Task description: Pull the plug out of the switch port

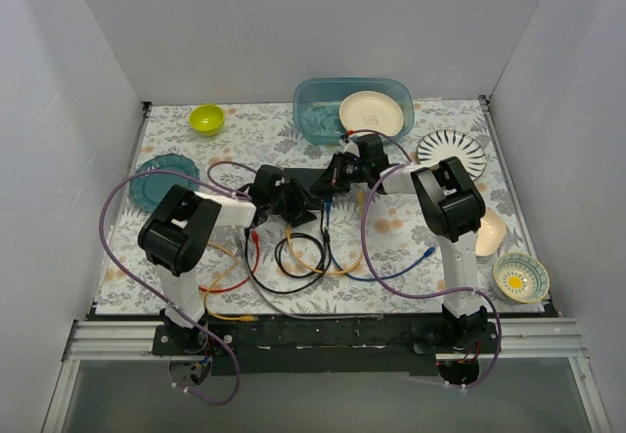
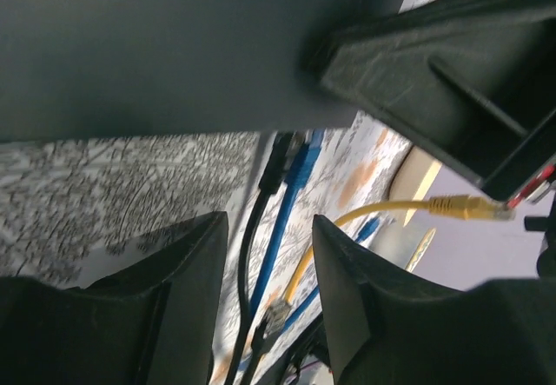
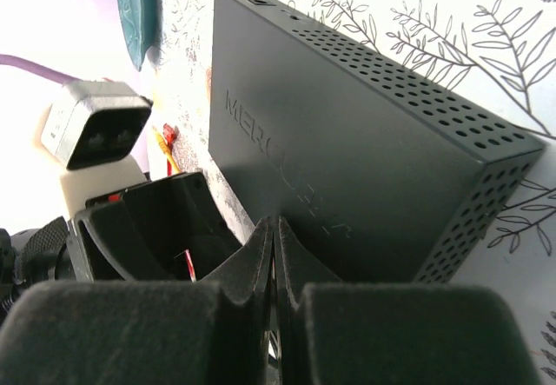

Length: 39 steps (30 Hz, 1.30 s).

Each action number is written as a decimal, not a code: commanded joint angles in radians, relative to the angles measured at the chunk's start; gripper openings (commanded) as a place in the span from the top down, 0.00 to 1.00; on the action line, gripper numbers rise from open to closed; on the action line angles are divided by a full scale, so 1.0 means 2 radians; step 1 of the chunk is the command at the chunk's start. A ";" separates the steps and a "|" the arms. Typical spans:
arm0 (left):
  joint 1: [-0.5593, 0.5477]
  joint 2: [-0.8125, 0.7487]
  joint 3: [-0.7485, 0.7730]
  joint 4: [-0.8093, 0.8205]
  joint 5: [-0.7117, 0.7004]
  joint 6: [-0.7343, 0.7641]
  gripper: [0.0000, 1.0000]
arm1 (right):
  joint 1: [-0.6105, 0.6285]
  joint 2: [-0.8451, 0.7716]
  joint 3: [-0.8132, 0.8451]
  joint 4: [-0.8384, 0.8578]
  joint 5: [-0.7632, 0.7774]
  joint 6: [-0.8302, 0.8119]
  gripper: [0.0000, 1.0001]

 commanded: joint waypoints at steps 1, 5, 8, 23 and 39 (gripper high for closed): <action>0.000 0.028 0.005 -0.001 -0.039 -0.021 0.56 | -0.005 0.014 -0.025 -0.069 0.047 -0.032 0.94; -0.001 0.045 0.011 0.004 -0.058 -0.046 0.56 | -0.006 0.014 -0.027 -0.069 0.047 -0.032 0.94; 0.000 0.054 0.016 -0.003 -0.074 -0.058 0.56 | -0.007 0.014 -0.027 -0.068 0.048 -0.032 0.94; 0.004 0.081 0.002 0.001 -0.082 -0.108 0.70 | -0.009 0.013 -0.030 -0.067 0.045 -0.033 0.94; 0.027 0.077 0.013 -0.032 -0.110 -0.109 0.66 | -0.010 0.015 -0.031 -0.063 0.041 -0.032 0.94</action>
